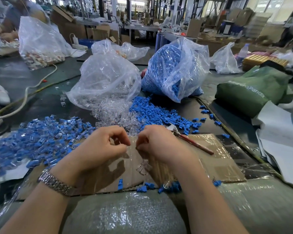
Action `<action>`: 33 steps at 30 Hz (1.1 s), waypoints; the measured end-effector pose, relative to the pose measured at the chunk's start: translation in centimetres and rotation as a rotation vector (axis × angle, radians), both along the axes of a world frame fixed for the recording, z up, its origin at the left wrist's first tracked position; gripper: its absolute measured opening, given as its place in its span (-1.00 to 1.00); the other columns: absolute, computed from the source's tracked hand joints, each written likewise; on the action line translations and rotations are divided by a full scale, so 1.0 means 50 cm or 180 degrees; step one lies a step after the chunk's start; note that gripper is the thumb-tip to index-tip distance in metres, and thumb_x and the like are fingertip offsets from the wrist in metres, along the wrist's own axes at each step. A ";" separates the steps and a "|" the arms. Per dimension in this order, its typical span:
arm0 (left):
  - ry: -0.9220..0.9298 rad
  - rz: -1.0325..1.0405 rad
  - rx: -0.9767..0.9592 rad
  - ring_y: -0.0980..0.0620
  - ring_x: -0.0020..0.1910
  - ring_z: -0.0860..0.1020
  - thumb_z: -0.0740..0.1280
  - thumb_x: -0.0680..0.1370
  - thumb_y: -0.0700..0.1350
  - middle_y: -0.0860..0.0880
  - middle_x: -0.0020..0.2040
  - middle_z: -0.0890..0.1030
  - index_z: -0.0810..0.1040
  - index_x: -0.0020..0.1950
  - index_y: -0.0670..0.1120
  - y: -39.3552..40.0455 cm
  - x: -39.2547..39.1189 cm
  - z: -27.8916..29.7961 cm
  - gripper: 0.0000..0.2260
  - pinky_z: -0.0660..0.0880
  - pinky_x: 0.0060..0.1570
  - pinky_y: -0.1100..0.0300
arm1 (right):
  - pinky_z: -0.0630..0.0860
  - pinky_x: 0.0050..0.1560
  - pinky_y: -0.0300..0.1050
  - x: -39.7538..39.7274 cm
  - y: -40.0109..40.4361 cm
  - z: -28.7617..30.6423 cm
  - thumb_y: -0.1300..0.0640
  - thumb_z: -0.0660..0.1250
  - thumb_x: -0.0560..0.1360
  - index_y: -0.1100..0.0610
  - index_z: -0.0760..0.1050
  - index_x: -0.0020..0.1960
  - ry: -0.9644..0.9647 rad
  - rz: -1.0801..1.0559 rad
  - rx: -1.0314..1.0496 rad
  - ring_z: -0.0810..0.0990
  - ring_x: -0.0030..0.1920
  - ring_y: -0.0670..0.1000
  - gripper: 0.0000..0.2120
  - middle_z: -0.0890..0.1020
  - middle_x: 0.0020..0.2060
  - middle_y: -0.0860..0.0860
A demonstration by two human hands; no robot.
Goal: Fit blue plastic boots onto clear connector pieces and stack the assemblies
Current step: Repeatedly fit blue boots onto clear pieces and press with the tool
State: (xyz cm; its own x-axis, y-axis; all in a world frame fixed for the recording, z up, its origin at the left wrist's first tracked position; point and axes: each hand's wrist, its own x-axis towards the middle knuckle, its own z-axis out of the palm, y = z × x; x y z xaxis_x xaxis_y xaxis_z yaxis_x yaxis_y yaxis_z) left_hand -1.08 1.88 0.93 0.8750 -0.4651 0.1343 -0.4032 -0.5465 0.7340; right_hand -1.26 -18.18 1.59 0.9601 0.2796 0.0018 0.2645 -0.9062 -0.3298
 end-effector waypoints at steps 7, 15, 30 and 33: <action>0.0521 -0.0657 0.0164 0.14 -0.21 0.58 0.61 0.35 0.17 0.02 -0.13 0.65 0.62 -0.07 0.07 -0.025 -0.016 -0.008 -0.70 0.53 -0.16 0.31 | 0.51 0.21 0.10 -0.003 -0.017 0.001 0.03 0.41 0.58 -0.06 0.64 -0.04 -0.0270 -0.0564 0.0187 0.62 -0.01 -0.02 -0.96 0.68 -0.10 -0.12; 0.0151 -0.0433 0.0529 0.17 -0.17 0.61 0.54 0.45 0.09 0.10 -0.16 0.65 0.63 -0.10 0.05 -0.048 -0.019 -0.020 -0.83 0.60 -0.09 0.19 | 0.55 0.12 0.09 0.001 -0.025 -0.002 0.05 0.38 0.59 -0.01 0.59 -0.07 -0.0494 -0.0773 0.0542 0.58 -0.07 -0.03 -0.93 0.62 -0.14 -0.11; 0.0781 0.0336 -0.1240 0.01 -0.34 0.65 0.57 0.36 0.01 -0.10 -0.25 0.71 0.69 -0.14 0.00 -0.033 0.004 -0.013 -0.84 0.57 -0.27 0.30 | 0.63 -0.11 -0.09 -0.007 -0.034 0.015 0.11 0.44 0.58 0.10 0.63 -0.05 0.0088 -0.0541 0.2539 0.70 -0.22 -0.04 -0.93 0.72 -0.23 0.02; 0.0681 0.0442 -0.1624 -0.01 -0.42 0.56 0.60 0.33 -0.01 -0.11 -0.31 0.65 0.63 -0.18 -0.06 -0.033 0.004 -0.010 -0.78 0.53 -0.39 0.26 | 0.59 -0.11 -0.18 -0.009 -0.037 0.018 0.18 0.41 0.59 0.16 0.62 0.00 0.0364 -0.0291 0.2970 0.71 -0.20 -0.04 -0.95 0.74 -0.20 0.04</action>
